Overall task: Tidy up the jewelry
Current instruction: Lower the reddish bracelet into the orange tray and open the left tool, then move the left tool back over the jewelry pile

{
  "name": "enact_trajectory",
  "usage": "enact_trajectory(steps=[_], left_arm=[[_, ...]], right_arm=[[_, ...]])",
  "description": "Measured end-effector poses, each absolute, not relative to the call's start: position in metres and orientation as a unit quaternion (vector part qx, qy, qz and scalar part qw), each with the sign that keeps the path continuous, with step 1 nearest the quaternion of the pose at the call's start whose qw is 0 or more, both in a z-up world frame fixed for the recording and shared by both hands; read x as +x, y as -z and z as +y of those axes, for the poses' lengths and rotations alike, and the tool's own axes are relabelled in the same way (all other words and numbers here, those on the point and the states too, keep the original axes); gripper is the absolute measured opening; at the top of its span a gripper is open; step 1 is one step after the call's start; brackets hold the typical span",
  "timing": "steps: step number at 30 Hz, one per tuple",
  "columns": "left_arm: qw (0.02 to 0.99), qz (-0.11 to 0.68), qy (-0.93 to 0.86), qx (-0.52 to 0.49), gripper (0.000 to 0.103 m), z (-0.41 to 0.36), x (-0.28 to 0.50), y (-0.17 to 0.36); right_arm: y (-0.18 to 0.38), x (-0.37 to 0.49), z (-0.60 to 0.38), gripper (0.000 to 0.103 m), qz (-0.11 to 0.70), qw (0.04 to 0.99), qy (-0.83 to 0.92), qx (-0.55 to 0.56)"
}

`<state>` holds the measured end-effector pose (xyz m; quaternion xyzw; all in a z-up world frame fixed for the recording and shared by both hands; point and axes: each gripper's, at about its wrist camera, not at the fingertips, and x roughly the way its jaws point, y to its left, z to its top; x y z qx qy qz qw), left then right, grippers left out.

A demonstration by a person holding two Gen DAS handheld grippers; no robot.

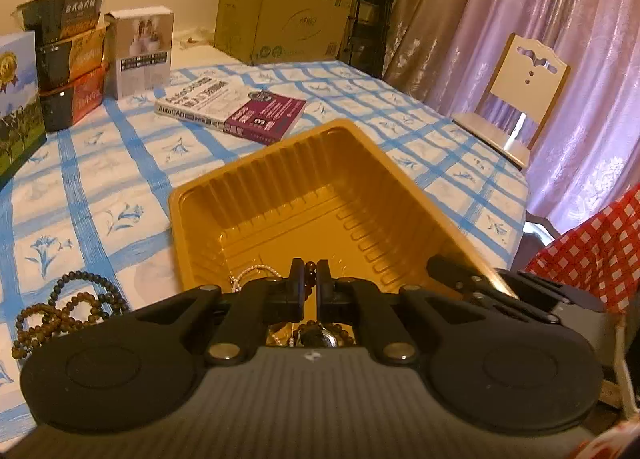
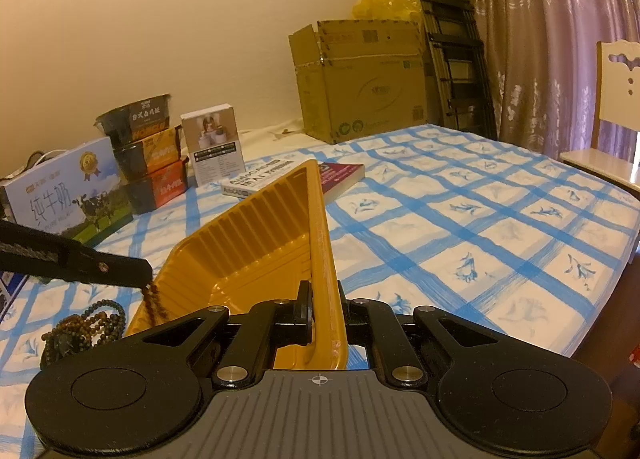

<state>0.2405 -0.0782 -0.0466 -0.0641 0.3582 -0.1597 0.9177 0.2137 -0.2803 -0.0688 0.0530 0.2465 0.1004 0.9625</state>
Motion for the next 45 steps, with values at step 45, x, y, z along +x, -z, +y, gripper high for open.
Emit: enact_trajectory(steps=[45], left_arm=[[0.918,0.387,-0.045,-0.073,0.03,0.087,0.154,0.068]], right_arm=[[0.07,0.212,-0.285,0.007,0.251,0.963,-0.089,0.046]])
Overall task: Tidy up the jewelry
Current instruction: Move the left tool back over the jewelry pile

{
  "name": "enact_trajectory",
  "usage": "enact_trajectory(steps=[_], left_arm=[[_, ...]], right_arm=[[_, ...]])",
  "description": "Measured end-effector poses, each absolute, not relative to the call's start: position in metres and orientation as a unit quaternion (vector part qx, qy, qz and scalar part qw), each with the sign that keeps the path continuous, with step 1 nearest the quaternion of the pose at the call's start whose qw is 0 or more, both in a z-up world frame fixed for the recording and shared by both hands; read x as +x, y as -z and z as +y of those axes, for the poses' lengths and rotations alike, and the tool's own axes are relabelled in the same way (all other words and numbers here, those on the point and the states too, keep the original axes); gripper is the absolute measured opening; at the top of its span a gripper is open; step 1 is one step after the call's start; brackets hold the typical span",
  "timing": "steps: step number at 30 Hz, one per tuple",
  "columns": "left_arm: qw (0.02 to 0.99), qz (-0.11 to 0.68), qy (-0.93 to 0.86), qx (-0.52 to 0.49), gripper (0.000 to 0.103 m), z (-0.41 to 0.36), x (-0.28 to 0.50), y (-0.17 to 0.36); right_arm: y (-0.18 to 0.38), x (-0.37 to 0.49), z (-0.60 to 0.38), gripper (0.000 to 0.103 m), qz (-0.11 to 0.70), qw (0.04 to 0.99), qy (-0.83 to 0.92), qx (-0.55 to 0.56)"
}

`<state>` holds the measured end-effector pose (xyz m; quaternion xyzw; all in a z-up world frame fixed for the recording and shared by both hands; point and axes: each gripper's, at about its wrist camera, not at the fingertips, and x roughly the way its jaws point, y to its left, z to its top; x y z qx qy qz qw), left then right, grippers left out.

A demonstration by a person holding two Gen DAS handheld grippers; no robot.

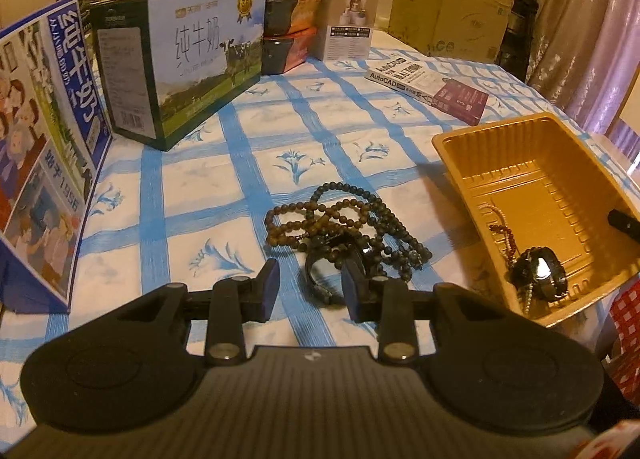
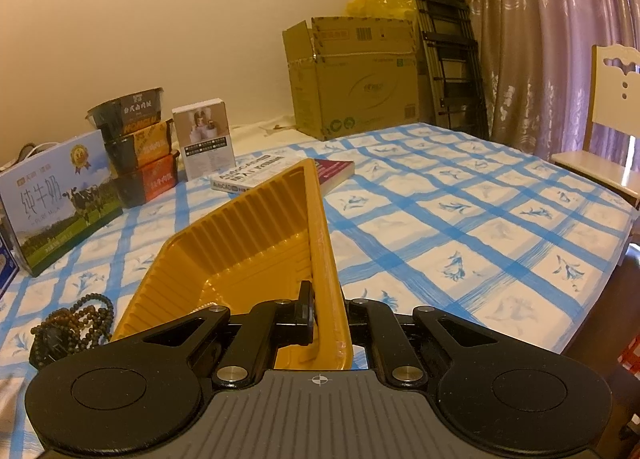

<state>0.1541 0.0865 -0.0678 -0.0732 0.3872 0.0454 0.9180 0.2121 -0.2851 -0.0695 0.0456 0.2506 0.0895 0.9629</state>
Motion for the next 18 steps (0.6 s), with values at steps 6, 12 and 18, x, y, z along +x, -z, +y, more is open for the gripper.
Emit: enact_trajectory(steps=[6,12,18], left_arm=[[0.918,0.388,-0.043,-0.068,0.03,0.091,0.172,0.073],[0.918,0.389,-0.031,-0.064,0.029,0.093,0.195,0.077],[0.917,0.398,-0.02,-0.021,0.029,0.094,0.212,0.087]], right_arm=[[0.07,0.212,-0.286,0.007,0.251,0.963,-0.088,0.046],[0.07,0.212,-0.286,0.007,0.252,0.963,-0.088,0.046],[0.071,0.211,-0.288,0.007,0.252,0.962,-0.089,0.045]])
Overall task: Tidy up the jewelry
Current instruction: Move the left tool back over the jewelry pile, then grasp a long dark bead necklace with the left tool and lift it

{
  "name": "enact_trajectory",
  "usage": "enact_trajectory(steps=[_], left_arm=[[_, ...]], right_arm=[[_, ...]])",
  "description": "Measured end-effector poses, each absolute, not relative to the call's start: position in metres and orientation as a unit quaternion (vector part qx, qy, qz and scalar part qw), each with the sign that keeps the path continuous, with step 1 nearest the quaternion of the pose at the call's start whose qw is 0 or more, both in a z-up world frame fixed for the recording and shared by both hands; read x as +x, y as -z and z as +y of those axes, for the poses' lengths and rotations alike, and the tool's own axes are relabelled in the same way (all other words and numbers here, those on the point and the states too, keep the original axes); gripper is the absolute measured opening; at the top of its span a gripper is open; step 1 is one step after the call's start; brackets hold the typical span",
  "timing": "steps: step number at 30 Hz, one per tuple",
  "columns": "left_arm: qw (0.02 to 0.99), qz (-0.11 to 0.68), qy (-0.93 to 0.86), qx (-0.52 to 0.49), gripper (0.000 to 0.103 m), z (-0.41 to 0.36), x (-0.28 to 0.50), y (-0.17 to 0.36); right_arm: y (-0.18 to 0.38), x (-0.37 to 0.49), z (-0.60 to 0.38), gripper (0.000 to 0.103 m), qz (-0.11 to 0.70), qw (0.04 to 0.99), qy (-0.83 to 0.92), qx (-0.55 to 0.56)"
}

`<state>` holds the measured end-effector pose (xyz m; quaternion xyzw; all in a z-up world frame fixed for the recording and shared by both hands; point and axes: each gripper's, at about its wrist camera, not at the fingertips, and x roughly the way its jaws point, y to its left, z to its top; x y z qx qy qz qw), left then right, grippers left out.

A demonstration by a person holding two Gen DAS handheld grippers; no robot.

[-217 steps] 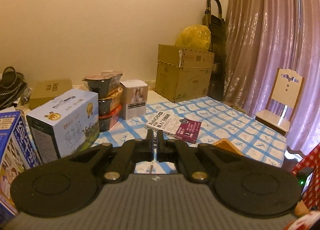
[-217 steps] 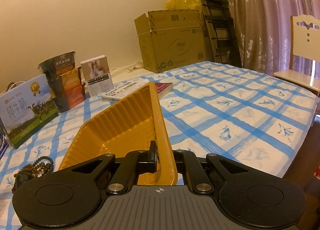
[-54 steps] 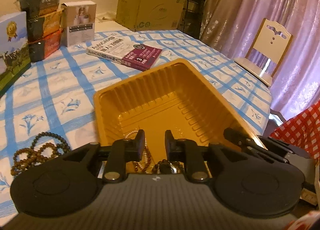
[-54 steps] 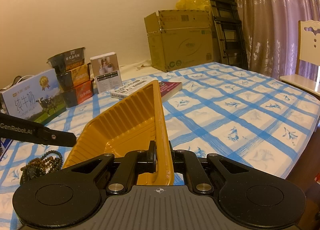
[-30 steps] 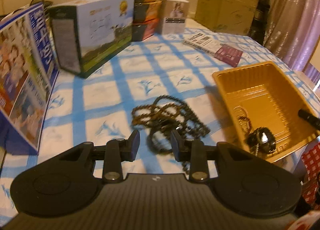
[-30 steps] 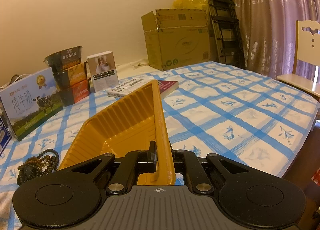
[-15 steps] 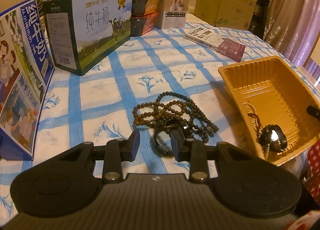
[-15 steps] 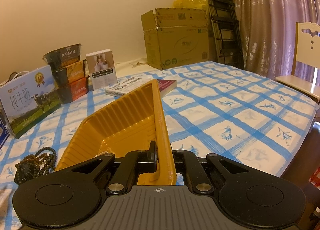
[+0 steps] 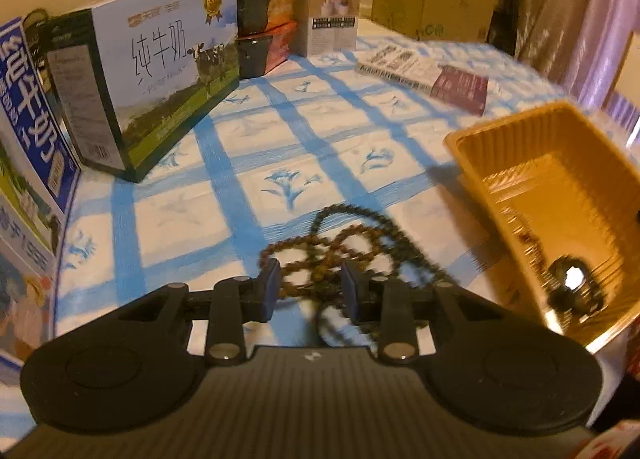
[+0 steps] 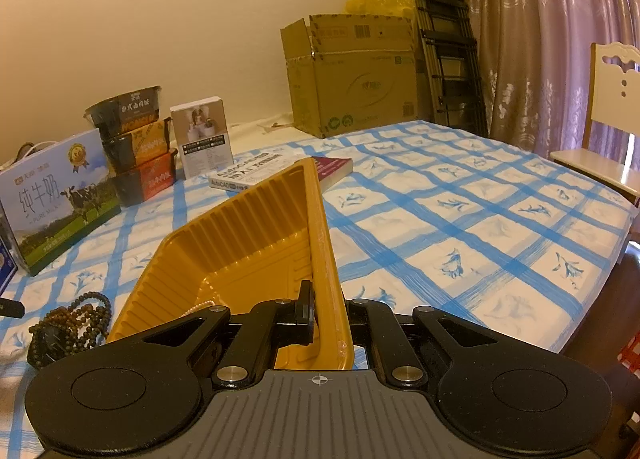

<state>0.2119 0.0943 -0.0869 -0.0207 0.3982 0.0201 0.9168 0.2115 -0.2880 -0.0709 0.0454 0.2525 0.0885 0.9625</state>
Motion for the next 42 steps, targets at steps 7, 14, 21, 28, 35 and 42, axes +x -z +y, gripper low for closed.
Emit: enact_trajectory(steps=[7,14,21,28,35,42], left_arm=[[0.903,0.424,-0.003,0.072,0.029,0.102,0.209,0.11],[0.898,0.398,0.053,0.177,0.029,0.089,0.211,0.129],[0.885,0.373,0.096,0.262,0.016,0.079,0.217,0.144],[0.904,0.36,0.077,0.216,0.007,0.094,0.211,0.129],[0.939,0.319,0.031,0.128,0.007,0.115,0.194,0.072],[0.956,0.282,-0.001,0.085,0.006,0.128,0.177,0.017]], right_arm=[[0.071,0.212,-0.288,0.007,0.252,0.963,-0.088,0.046],[0.072,0.212,-0.29,0.007,0.255,0.962,-0.089,0.051],[0.076,0.212,-0.293,0.007,0.257,0.961,-0.089,0.051],[0.076,0.212,-0.293,0.007,0.259,0.961,-0.087,0.051],[0.077,0.213,-0.293,0.007,0.26,0.96,-0.087,0.048],[0.078,0.213,-0.293,0.007,0.26,0.96,-0.087,0.05]])
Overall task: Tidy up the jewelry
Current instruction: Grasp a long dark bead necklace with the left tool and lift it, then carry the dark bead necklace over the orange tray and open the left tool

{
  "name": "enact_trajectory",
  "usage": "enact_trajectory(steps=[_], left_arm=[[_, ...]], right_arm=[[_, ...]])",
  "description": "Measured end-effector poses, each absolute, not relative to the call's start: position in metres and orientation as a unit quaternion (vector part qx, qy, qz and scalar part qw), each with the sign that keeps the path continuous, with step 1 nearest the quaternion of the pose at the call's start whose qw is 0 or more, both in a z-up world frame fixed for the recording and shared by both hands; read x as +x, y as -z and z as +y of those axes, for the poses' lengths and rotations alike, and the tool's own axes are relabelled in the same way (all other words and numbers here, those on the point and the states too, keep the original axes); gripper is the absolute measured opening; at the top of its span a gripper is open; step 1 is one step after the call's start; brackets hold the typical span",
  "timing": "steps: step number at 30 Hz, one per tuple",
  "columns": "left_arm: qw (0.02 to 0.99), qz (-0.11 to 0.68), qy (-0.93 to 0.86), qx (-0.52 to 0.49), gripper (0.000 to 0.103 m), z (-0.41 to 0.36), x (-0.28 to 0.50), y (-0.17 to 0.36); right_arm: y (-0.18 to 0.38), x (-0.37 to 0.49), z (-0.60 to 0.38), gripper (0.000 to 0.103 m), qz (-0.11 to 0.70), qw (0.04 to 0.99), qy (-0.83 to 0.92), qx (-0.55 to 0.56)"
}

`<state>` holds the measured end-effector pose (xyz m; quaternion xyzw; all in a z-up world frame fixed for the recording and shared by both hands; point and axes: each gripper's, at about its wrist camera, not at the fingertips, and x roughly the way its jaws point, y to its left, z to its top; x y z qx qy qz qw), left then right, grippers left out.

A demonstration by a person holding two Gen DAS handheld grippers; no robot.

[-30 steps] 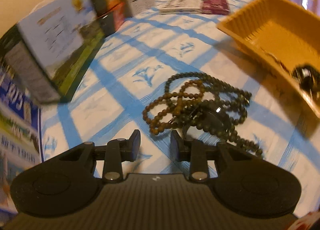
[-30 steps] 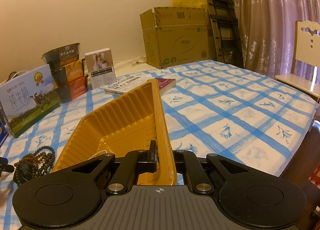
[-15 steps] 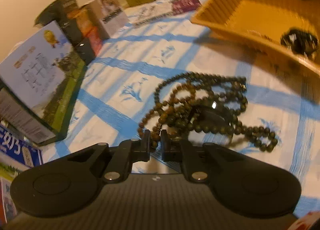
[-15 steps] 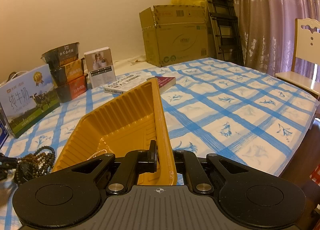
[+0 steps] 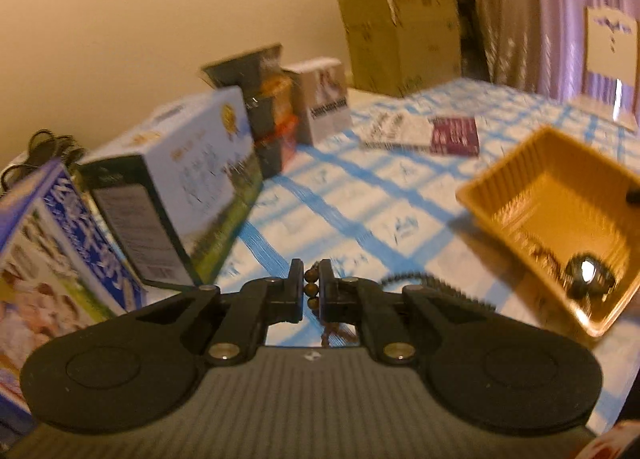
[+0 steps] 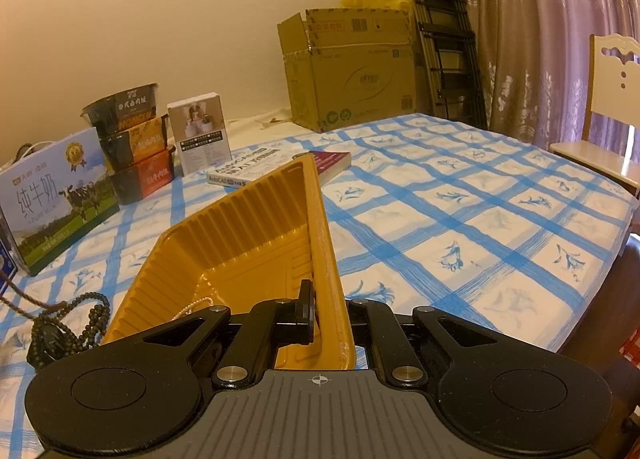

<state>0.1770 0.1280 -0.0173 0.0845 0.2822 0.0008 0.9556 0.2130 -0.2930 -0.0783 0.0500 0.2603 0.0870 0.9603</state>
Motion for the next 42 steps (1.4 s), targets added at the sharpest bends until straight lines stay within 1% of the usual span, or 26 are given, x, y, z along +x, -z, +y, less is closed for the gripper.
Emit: enact_trajectory(steps=[11,18,30,35,42], left_arm=[[0.966,0.25,-0.023,0.066,0.006,0.131,0.154,-0.049],[0.973,0.225,0.004,0.053,0.006,0.115,0.146,-0.077],[0.976,0.171,0.13,0.03,0.006,0.039,0.165,-0.109],[0.971,0.154,0.181,0.009,0.006,-0.002,0.184,-0.111],[0.953,0.192,0.23,-0.034,0.006,-0.053,0.224,-0.083]], right_arm=[[0.076,0.213,-0.289,0.007,0.259,0.961,-0.089,0.048],[0.072,0.213,-0.284,0.007,0.257,0.961,-0.09,0.04],[0.064,0.213,-0.273,0.007,0.251,0.963,-0.092,0.031],[0.064,0.216,-0.274,0.007,0.252,0.963,-0.093,0.036],[0.066,0.216,-0.277,0.007,0.253,0.962,-0.095,0.044]])
